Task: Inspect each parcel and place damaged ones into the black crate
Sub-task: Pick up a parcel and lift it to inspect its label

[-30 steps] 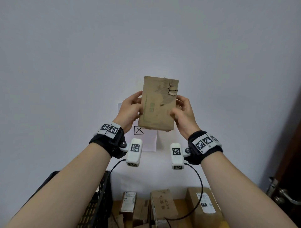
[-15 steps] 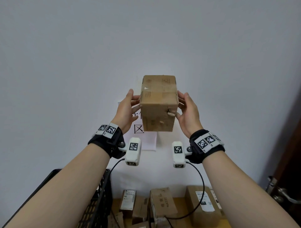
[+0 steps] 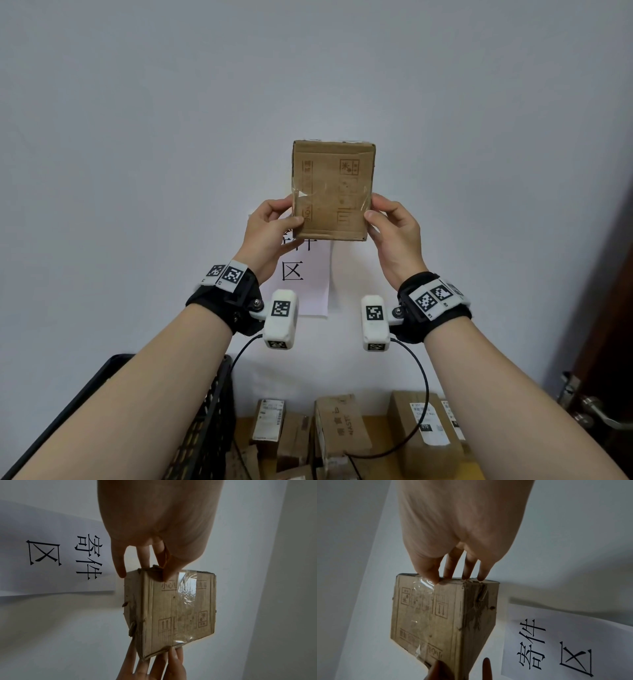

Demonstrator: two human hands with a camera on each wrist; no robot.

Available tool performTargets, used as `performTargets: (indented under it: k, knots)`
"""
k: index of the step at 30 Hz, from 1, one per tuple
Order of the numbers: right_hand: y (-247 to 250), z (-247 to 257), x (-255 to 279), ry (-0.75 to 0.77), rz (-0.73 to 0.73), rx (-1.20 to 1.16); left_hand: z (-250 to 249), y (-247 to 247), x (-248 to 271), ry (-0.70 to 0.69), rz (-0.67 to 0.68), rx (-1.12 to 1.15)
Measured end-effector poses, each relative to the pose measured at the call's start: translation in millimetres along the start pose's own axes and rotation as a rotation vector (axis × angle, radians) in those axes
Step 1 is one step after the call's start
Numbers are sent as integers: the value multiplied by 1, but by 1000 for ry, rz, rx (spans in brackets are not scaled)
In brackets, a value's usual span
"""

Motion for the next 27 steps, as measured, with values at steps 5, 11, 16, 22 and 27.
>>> performTargets:
  k: [5, 11, 16, 22, 27]
  knots:
    - [-2, 2, 1, -12, 3, -5, -4, -1, 0, -9, -2, -1]
    - [-3, 5, 6, -33, -22, 30, -4, 0, 3, -11, -3, 11]
    - [1, -2, 7, -66, 30, 94, -8, -6, 3, 21, -12, 140]
    - [10, -34, 22, -158, 0, 103, 30, 1, 2, 117, -78, 186]
    - [41, -64, 29, -369, -40, -31, 73, 25, 8, 250, -51, 279]
Point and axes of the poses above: each hand's wrist, its own x-axis away from the middle knuckle, its own y-axis out of the back of the hand, z = x × y, the point moved 5 cm from there along -x, towards the middle knuckle, and after that the axes turned 3 degrees about -x, right-handed, at the moved point
